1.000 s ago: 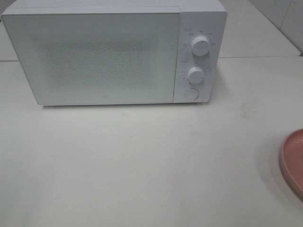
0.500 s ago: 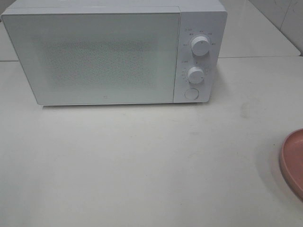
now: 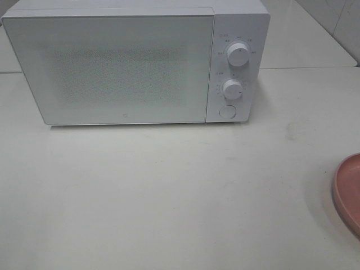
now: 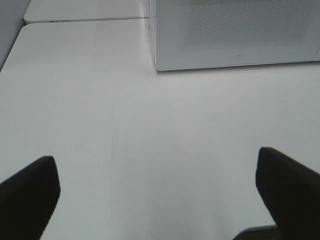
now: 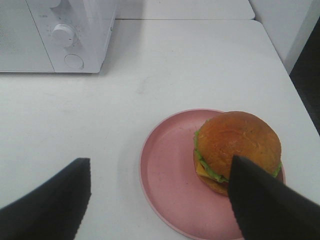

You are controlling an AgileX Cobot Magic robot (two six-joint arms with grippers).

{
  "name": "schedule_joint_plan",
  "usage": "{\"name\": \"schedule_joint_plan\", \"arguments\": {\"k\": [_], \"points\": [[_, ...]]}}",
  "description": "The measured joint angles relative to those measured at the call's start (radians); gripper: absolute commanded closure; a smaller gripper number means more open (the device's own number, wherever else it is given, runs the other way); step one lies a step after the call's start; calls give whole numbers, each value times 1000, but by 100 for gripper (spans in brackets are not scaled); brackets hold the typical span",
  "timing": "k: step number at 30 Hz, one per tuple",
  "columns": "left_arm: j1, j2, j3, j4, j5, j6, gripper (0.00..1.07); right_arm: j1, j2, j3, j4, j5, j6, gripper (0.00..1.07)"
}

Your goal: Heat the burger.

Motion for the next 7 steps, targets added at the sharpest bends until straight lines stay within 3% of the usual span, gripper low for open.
{"name": "schedule_joint_plan", "arguments": {"k": [7], "points": [[0, 0, 0, 0, 0, 0, 7, 0, 0, 0, 0, 0, 0, 32]]}}
